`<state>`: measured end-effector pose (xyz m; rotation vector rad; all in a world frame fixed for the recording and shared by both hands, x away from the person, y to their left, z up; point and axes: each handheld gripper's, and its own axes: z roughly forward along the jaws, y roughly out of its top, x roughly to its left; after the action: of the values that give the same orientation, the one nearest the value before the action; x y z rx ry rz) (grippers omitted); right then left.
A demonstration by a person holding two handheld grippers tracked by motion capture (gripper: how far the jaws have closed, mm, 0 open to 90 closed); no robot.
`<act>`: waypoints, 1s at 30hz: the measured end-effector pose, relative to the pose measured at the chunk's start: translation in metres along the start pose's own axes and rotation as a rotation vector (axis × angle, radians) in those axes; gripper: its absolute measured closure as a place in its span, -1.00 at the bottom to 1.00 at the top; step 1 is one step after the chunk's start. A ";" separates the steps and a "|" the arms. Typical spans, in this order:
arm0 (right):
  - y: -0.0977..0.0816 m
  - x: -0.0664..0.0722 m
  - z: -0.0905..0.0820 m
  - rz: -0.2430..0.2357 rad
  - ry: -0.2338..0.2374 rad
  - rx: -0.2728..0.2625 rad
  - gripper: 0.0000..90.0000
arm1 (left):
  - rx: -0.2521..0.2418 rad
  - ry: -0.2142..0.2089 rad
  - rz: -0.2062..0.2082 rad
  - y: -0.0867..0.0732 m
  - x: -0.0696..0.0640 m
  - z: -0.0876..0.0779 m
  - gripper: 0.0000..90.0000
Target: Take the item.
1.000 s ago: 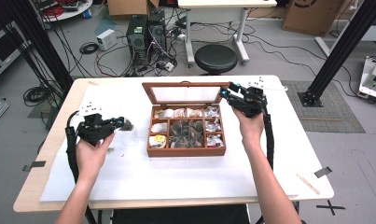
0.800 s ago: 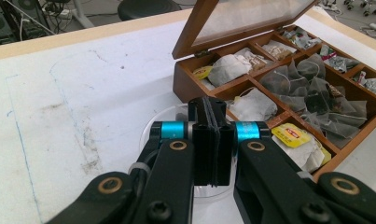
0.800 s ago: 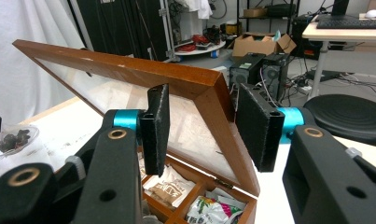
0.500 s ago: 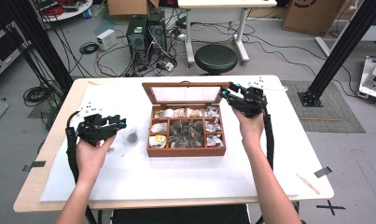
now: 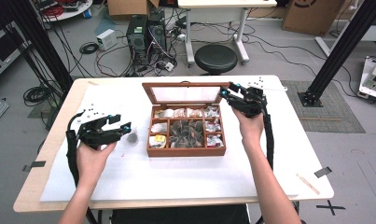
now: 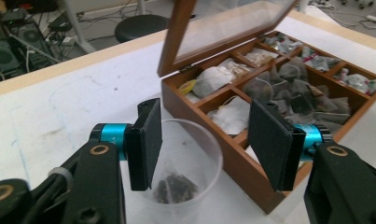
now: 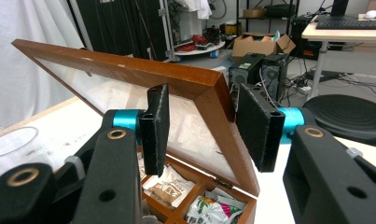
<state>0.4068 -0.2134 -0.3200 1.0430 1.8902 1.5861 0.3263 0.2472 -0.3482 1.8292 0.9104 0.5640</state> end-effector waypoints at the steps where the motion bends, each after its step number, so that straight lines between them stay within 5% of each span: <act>1: 0.000 0.000 0.000 -0.002 -0.001 0.000 0.23 | -0.001 -0.006 0.008 0.000 -0.001 0.000 -0.04; 20: 0.000 0.000 0.001 0.002 -0.002 -0.002 0.23 | -0.064 -0.142 0.060 -0.008 -0.039 -0.001 -0.10; 30: 0.000 0.000 0.000 0.001 -0.003 0.001 0.23 | -0.071 -0.179 0.072 -0.016 -0.049 -0.004 -0.11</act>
<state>0.4070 -0.2130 -0.3198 1.0469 1.8890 1.5834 0.2884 0.2148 -0.3602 1.8216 0.6990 0.4621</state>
